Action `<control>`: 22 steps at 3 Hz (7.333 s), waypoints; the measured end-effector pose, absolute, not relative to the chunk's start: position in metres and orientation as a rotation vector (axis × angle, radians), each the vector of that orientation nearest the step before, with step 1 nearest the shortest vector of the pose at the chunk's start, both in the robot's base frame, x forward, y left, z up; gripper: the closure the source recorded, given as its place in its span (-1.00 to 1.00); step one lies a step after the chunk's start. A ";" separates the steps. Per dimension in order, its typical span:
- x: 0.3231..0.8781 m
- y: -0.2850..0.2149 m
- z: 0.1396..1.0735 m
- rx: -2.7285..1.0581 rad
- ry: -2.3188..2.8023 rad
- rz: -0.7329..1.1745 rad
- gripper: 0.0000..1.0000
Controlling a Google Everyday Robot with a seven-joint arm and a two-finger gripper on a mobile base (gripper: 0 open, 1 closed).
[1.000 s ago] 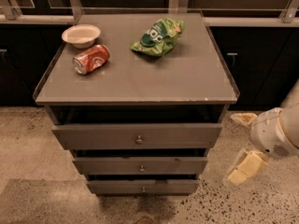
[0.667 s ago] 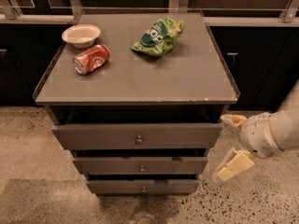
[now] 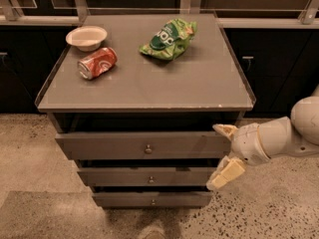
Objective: Open top drawer
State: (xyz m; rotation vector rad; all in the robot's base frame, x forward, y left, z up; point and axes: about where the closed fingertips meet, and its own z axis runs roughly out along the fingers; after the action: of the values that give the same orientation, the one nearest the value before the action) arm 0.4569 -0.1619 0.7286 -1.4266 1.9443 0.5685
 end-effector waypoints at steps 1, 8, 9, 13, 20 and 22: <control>0.473 -0.149 0.714 -1.456 1.912 0.558 -1.00; 0.563 -0.152 0.639 -1.458 1.890 0.182 -1.00; 0.563 -0.152 0.639 -1.458 1.890 0.182 -1.00; 0.499 -0.153 0.638 -1.578 2.042 0.452 -1.00; 0.496 -0.163 0.743 -1.660 1.859 0.674 -1.00; 0.503 -0.160 0.745 -1.653 1.837 0.648 -1.00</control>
Offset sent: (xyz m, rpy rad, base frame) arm 0.0699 0.0212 -0.0321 -0.1028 -0.1313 -0.0164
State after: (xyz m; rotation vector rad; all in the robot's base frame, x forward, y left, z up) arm 0.5035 -0.1600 0.7453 -1.6527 1.8368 0.6477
